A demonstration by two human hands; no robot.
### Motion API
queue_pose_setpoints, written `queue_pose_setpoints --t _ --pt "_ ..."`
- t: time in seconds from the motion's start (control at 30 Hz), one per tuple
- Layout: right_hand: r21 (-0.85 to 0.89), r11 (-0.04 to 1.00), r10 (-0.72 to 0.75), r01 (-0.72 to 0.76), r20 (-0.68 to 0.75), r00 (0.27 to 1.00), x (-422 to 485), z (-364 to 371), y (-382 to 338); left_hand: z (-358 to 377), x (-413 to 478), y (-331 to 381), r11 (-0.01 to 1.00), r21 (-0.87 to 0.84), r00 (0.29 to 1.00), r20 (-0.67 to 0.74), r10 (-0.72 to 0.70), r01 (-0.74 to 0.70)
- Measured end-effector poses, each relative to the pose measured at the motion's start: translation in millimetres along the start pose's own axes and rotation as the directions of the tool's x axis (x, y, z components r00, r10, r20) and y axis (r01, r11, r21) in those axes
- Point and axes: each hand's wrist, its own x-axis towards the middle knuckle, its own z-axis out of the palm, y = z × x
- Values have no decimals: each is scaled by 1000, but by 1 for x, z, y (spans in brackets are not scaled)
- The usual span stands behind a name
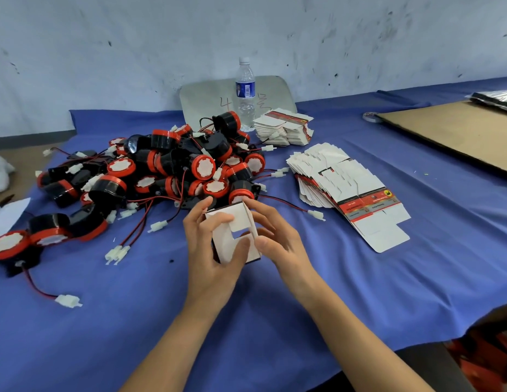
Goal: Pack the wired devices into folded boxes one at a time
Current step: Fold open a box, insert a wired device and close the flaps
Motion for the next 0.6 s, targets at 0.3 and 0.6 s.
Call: queue_pose_setpoints --t 0.3,0.6 --pt "42 998 50 -50 3 999 3 0 5 -1 -2 -6 1000 -1 996 91 5 -5" --pt "-26 999 42 -42 16 999 3 -1 11 1 -4 -4 999 -49 994 102 23 -18"
